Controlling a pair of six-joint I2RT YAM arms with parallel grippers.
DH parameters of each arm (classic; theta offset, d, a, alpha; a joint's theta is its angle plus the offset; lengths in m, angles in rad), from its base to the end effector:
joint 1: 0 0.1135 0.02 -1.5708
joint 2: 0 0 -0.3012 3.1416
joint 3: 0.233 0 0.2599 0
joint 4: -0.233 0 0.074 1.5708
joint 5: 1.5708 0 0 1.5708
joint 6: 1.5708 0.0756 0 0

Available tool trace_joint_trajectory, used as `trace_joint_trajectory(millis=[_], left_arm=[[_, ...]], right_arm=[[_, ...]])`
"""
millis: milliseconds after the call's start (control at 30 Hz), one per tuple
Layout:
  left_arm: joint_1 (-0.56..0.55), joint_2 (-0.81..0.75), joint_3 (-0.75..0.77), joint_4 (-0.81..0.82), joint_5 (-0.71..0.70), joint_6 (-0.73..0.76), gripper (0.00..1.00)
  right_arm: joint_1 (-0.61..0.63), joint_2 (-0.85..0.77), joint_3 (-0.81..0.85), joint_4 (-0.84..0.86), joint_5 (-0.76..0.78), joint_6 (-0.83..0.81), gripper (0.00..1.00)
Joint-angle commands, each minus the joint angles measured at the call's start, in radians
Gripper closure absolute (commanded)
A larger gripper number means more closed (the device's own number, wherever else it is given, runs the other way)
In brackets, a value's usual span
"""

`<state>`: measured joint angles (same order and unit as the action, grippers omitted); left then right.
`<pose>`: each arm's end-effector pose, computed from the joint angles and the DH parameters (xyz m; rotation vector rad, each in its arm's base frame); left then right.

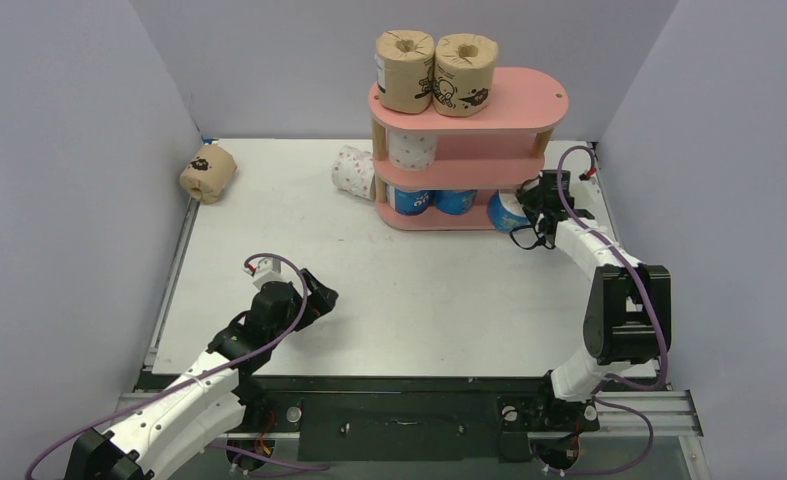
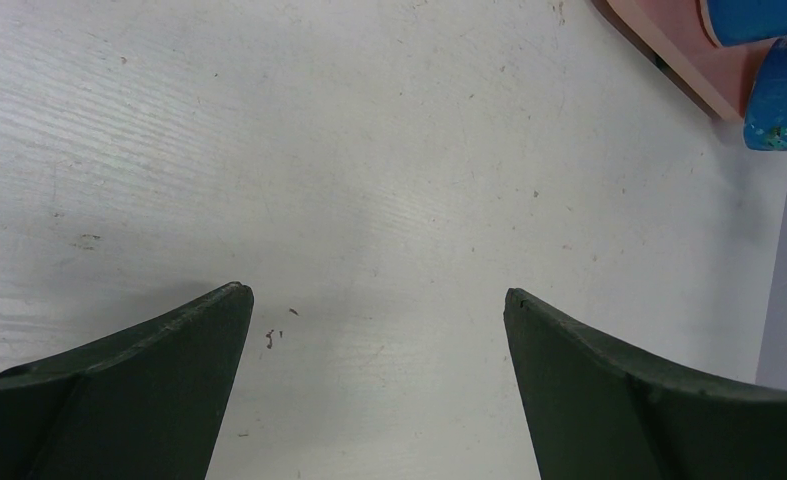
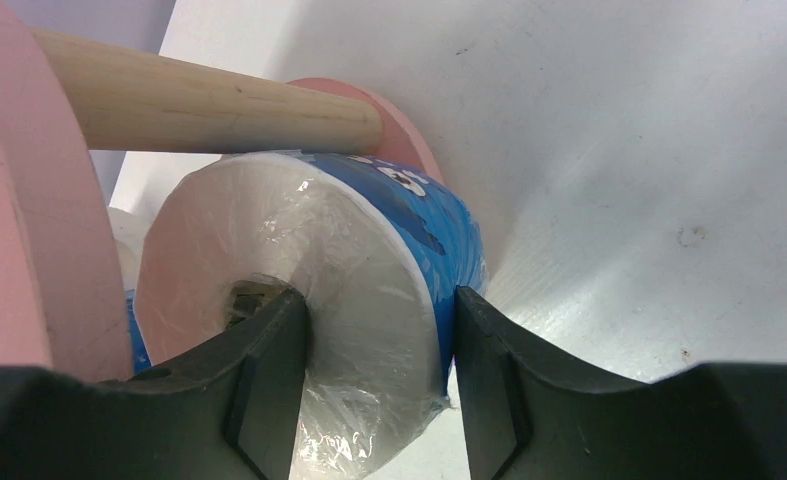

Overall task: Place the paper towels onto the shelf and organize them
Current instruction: Place the paper towel on the shelf.

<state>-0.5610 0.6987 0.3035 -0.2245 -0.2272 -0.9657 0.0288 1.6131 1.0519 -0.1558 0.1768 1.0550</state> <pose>0.1497 -0.0739 0.1795 -0.5781 2.1643 -0.6118 0.3909 -0.0020 0.2331 1.2095 1.9577 0.3648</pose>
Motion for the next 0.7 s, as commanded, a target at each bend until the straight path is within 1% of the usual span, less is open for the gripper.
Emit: trace_joint_trajectory(millis=[0, 33, 133, 333, 467, 667], left_arm=[[0.006, -0.002, 0.003, 0.060, -0.001, -0.005, 0.03], [0.006, -0.001, 0.003, 0.061, -0.001, -0.004, 0.03], [0.006, 0.000, 0.005, 0.065, -0.001, -0.002, 0.03], [0.006, 0.008, 0.005, 0.071, 0.003, -0.001, 0.03], [0.007, 0.009, 0.004, 0.070, 0.007, -0.001, 0.03], [0.006, -0.004, -0.003, 0.067, 0.010, -0.007, 0.03]], right_arm=[[0.011, -0.014, 0.050, 0.096, -0.015, 0.026, 0.61], [0.011, -0.014, 0.048, 0.100, -0.019, 0.025, 0.60], [0.012, -0.017, 0.048, 0.102, -0.027, 0.025, 0.51], [0.014, -0.038, 0.044, 0.093, -0.028, 0.018, 0.38], [0.014, -0.055, 0.033, 0.093, -0.030, 0.019, 0.35], [0.013, -0.099, 0.004, 0.092, -0.047, 0.019, 0.34]])
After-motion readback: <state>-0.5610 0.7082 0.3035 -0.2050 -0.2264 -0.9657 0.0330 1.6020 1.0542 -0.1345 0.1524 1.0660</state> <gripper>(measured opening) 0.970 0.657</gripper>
